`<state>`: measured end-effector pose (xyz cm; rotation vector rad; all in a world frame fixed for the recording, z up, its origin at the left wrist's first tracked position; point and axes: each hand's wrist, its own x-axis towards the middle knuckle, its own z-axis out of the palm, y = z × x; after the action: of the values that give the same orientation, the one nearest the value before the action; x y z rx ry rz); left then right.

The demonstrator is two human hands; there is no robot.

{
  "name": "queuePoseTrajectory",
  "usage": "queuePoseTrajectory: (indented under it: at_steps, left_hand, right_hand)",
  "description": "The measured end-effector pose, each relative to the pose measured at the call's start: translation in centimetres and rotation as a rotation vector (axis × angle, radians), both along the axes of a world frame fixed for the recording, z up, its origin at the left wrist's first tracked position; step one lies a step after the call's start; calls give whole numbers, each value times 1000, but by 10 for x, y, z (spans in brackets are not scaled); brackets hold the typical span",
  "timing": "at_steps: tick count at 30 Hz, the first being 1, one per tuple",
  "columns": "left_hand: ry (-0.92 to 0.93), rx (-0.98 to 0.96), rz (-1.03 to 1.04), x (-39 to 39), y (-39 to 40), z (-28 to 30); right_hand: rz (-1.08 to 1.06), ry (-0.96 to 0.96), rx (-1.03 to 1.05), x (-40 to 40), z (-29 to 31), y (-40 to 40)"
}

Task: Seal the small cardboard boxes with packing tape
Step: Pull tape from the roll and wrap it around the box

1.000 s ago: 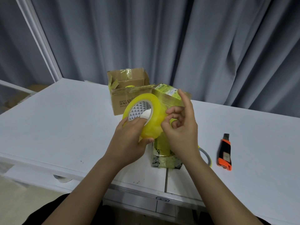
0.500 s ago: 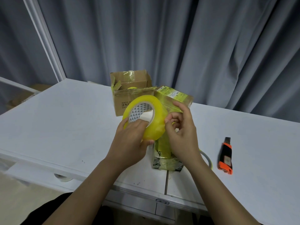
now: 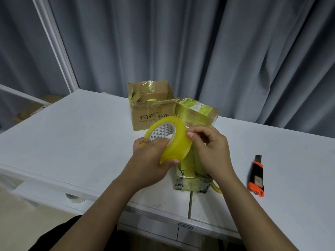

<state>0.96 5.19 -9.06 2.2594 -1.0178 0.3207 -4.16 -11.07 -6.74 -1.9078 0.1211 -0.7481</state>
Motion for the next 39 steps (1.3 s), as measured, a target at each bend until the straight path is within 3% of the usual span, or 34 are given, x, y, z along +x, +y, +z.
queuePoseTrajectory:
  at_steps: [5,9,12,15,17,20,26,30,34,39]
  left_hand:
    - [160,47,48,5,2,6]
    - [359,-191,59,2,-2,10]
    - [566,-316,-98,1,0,11]
    - [707,-318,-361,4,13,13]
    - [673,-275,-394,6,21,12]
    - [513,-265,-267,7,19,10]
    - [406,-498,-53,13,13,23]
    - [354,-414,3,15,13,26]
    - [191,-258,212,25,18,34]
    - [70,-169,303,38,11,47]
  right_hand:
    - [-78,-42,8,8,5,1]
    - [-105,-88,72,18,3,14]
    - [-156,-133,31,23,6,19]
    - [-197,-190,35,23,12,18]
    - [-217,-214,119,23,16,15]
    - [-270,-220,227,24,18,10]
    - [-258,-182,327,24,11,5]
    - [-271,-199,387,17,13,-2]
    - [-262,-219,222,3,19,-20]
    - [-244,-143,351,-3,13,-26]
